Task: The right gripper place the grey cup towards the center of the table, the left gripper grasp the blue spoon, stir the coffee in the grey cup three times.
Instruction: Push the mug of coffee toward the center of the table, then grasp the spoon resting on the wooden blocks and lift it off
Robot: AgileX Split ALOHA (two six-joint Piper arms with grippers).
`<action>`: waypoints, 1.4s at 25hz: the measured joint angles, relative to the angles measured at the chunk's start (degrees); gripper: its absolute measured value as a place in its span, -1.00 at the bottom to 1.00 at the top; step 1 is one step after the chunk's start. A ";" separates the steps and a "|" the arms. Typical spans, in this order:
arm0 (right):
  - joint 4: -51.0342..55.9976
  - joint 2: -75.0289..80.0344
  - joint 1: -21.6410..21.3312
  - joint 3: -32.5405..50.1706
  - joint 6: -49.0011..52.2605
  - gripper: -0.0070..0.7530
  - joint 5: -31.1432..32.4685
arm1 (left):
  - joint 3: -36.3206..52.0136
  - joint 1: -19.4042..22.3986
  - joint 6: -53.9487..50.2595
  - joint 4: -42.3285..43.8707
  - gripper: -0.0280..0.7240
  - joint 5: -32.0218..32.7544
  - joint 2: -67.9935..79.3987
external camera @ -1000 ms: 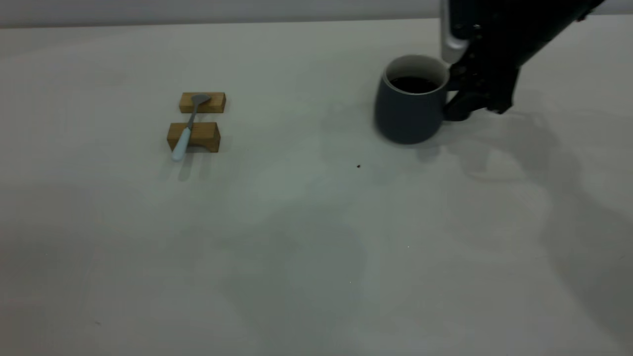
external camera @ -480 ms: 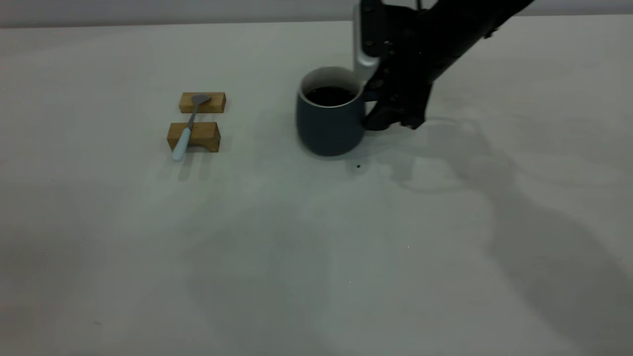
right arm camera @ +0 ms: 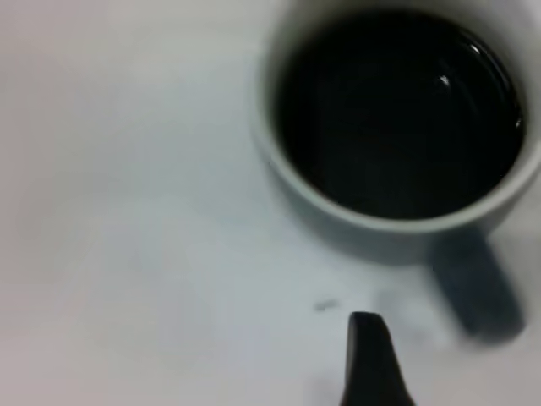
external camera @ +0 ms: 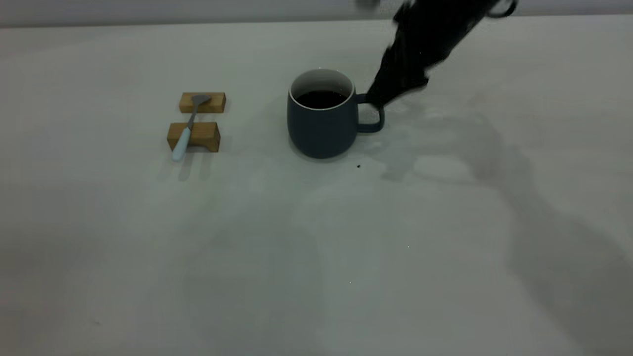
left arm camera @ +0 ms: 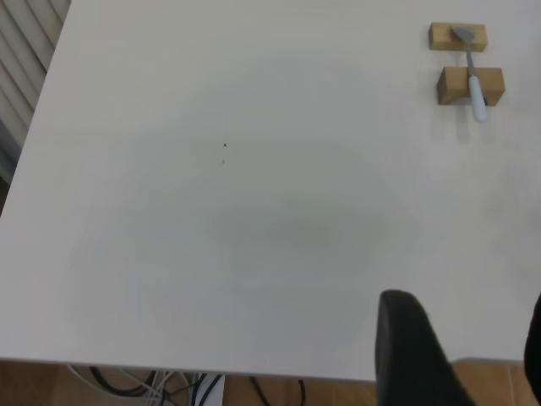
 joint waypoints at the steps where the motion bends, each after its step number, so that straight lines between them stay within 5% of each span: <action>1: -2.73 -2.36 -0.21 0.00 9.30 0.41 4.25 | 0.00 0.00 0.00 0.00 0.15 0.00 0.00; 6: -26.81 -13.91 -0.38 0.29 53.22 0.41 23.62 | 0.00 0.00 0.00 0.00 0.15 0.00 0.00; 10: -45.01 -24.54 -0.56 6.59 75.21 0.41 26.38 | 0.00 0.00 0.00 0.00 0.15 0.00 0.00; 21: -48.59 -62.30 -0.75 45.49 81.08 0.41 27.46 | 0.00 0.00 0.00 0.00 0.15 0.00 0.00; 25: -48.55 -72.94 -4.76 56.38 82.07 0.41 27.52 | 0.00 0.00 0.00 0.00 0.15 0.00 0.00; 29: -48.07 -82.67 -9.89 59.62 82.25 0.41 24.41 | 0.00 0.00 0.00 0.00 0.15 0.00 0.00; 35: -47.73 -100.74 -11.05 61.85 82.30 0.41 21.09 | 0.00 0.00 0.00 0.00 0.15 0.00 0.00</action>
